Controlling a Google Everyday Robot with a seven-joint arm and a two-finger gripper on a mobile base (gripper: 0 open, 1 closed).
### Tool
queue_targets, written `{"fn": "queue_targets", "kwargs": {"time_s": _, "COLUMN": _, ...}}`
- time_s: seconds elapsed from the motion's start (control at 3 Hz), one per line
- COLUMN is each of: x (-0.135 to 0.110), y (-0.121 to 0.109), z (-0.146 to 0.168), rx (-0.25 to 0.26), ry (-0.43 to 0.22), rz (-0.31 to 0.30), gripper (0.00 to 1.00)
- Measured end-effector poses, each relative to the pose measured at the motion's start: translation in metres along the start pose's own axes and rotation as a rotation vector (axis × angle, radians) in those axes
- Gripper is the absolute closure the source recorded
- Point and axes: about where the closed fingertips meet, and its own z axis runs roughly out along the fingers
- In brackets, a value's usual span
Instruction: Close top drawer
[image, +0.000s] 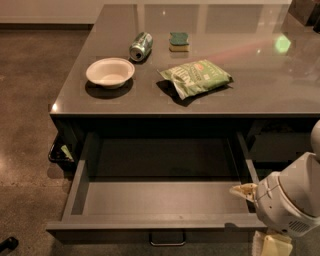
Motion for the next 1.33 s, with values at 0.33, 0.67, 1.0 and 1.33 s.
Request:
{"fn": "queue_targets", "kwargs": {"time_s": 0.33, "x": 0.008, "y": 0.020, "z": 0.018, "rx": -0.021, "ry": -0.030, "rz": 0.021, "gripper": 0.00}}
{"fn": "queue_targets", "kwargs": {"time_s": 0.67, "x": 0.021, "y": 0.043, "z": 0.052, "rx": -0.076, "ry": -0.084, "rz": 0.049, "gripper": 0.00}}
{"fn": "queue_targets", "kwargs": {"time_s": 1.0, "x": 0.029, "y": 0.043, "z": 0.094, "rx": -0.167, "ry": -0.127, "rz": 0.028, "gripper": 0.00}}
{"fn": "queue_targets", "kwargs": {"time_s": 1.33, "x": 0.032, "y": 0.027, "z": 0.131, "rx": -0.250, "ry": -0.141, "rz": -0.010, "gripper": 0.00}}
